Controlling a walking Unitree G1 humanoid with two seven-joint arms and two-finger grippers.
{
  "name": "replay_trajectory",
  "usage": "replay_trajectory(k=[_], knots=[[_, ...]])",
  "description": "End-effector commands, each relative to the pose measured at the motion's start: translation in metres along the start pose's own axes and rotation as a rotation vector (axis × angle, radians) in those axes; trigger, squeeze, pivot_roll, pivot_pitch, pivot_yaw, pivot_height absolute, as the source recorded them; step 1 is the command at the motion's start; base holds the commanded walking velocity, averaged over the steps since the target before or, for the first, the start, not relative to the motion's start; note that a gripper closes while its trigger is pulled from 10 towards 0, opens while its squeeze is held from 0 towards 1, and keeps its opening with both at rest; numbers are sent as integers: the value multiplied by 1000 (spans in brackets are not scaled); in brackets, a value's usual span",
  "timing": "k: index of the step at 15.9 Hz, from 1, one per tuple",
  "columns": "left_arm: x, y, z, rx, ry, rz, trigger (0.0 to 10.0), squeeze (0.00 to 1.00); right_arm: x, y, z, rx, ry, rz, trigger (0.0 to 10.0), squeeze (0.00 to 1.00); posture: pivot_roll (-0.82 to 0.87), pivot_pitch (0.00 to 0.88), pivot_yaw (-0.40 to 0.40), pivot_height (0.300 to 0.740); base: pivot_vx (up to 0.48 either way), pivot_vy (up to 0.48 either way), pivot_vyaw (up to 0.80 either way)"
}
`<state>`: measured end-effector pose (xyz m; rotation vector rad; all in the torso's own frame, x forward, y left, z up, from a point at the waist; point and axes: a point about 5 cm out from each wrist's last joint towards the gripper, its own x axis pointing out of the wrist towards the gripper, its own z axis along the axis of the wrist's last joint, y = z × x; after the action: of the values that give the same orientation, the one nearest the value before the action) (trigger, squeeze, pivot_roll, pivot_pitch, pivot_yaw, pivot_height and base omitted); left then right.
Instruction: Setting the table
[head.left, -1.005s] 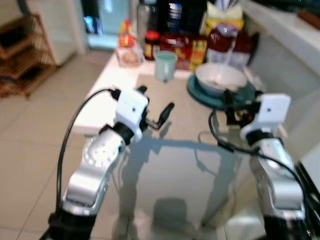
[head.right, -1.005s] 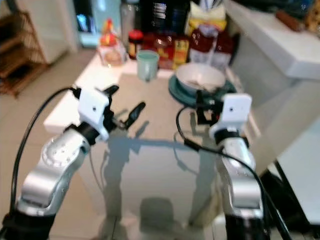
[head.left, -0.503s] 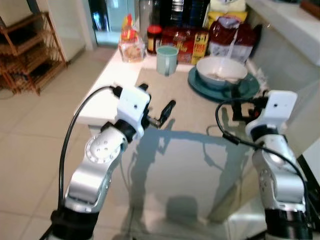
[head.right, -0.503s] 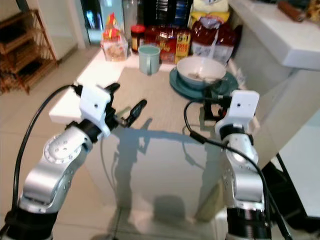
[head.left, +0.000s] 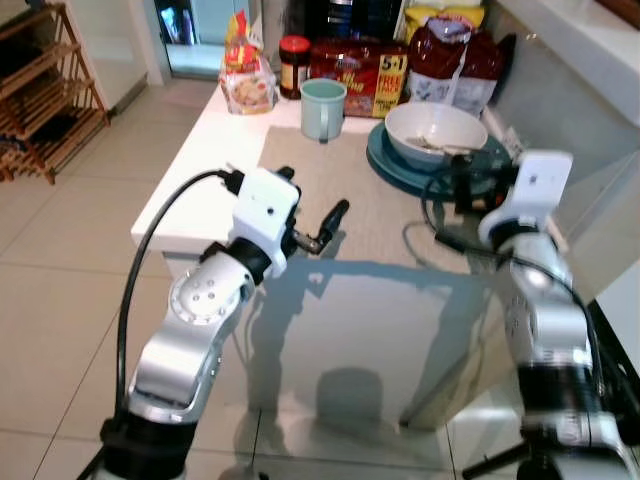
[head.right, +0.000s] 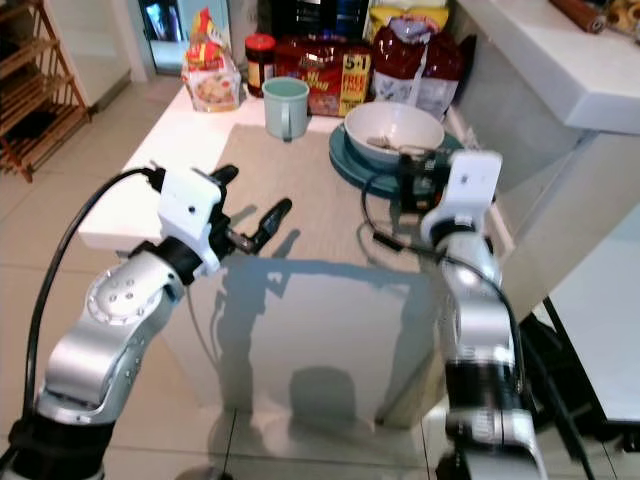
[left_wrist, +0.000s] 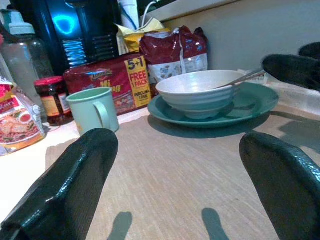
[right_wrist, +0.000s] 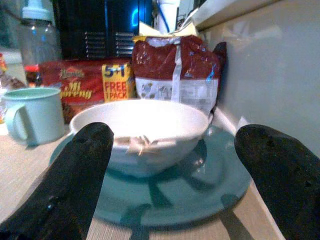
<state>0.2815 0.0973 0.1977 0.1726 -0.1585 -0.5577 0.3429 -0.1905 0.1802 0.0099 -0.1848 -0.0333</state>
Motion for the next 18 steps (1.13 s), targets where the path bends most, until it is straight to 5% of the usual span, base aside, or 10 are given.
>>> replay_trajectory(k=[1,6,18], knots=[[1,-7,5,-3,-14,-49,10000,0,6,-4,-3,9,8,-3,10000,0,83,37,-41,740,0,0,0],[0,-12,10,-18,-41,-96,10000,0,30,11,2,19,-19,70,10000,0,93,39,-47,740,0,0,0],[-4,-11,11,-4,-43,-90,10000,0,32,23,1,-56,-103,174,10000,0,105,20,-61,740,0,0,0]])
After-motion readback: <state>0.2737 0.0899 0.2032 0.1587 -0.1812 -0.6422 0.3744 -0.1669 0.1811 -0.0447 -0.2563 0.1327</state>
